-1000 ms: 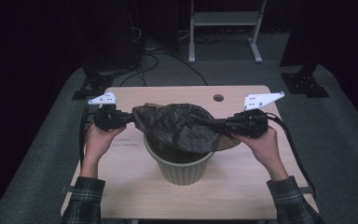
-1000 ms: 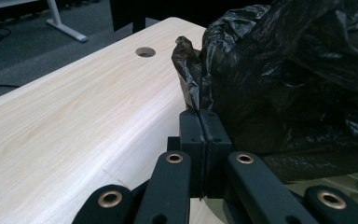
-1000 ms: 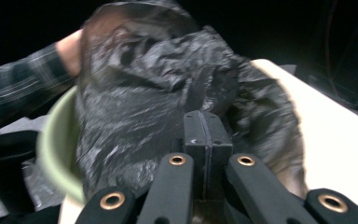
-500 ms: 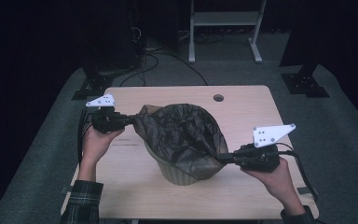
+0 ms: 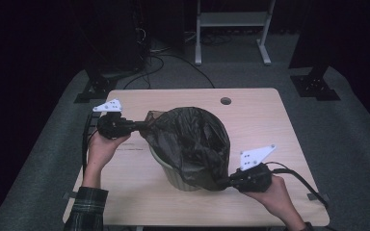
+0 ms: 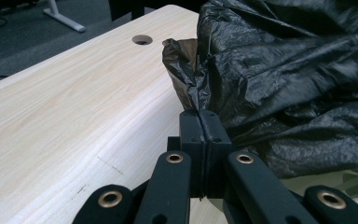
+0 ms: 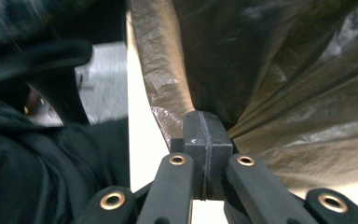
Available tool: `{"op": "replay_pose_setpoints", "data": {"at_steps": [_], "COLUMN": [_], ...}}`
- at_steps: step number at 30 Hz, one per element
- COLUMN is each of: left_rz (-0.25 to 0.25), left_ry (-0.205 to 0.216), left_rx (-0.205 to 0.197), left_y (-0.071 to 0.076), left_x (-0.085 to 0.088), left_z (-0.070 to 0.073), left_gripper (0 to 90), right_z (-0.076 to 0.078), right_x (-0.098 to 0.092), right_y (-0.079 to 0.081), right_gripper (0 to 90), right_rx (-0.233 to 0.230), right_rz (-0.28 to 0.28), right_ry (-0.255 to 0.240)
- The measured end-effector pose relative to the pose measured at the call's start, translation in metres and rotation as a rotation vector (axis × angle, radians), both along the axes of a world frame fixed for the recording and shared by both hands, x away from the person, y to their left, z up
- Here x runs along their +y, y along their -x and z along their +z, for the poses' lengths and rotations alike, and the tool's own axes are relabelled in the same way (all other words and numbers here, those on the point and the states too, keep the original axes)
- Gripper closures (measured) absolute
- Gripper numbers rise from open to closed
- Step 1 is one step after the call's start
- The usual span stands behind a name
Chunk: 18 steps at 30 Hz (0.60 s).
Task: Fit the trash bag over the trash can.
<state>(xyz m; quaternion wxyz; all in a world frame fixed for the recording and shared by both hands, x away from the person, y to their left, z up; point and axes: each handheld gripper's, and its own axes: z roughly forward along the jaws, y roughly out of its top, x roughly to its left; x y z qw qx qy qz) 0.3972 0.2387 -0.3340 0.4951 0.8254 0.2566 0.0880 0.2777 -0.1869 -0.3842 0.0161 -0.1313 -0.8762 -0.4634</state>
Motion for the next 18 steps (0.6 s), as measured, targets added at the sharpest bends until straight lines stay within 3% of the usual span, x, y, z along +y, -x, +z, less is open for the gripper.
{"op": "replay_pose_setpoints", "data": {"at_steps": [5,7,8,10,13,18], "left_rz": [-0.001,0.000,0.000,0.000,0.000,0.000], "left_ry": [-0.004,-0.004,-0.005,-0.001,-0.001,0.001], "left_rx": [0.006,0.004,0.001,0.001,-0.002,-0.003], "left_y": [-0.001,-0.001,-0.001,0.000,0.000,0.000], "left_x": [0.000,0.000,0.000,0.000,0.000,0.000], "left_z": [-0.002,-0.002,-0.002,-0.001,0.000,0.000], "left_gripper": [89.4,89.4,89.4,89.3,89.3,89.3], "right_z": [-0.020,-0.019,-0.017,-0.009,0.008,0.046], "right_x": [0.010,0.010,0.009,0.003,-0.010,-0.027], "right_y": [-0.004,-0.004,-0.004,-0.004,-0.002,0.007], "right_gripper": [89.9,89.3,81.7,74.7,71.4,68.3], "right_rx": [0.018,0.018,0.013,0.012,-0.011,-0.089], "right_rz": [-0.012,-0.005,-0.007,-0.026,-0.045,-0.068], "right_ry": [0.111,0.112,0.109,0.069,0.001,-0.114]}}
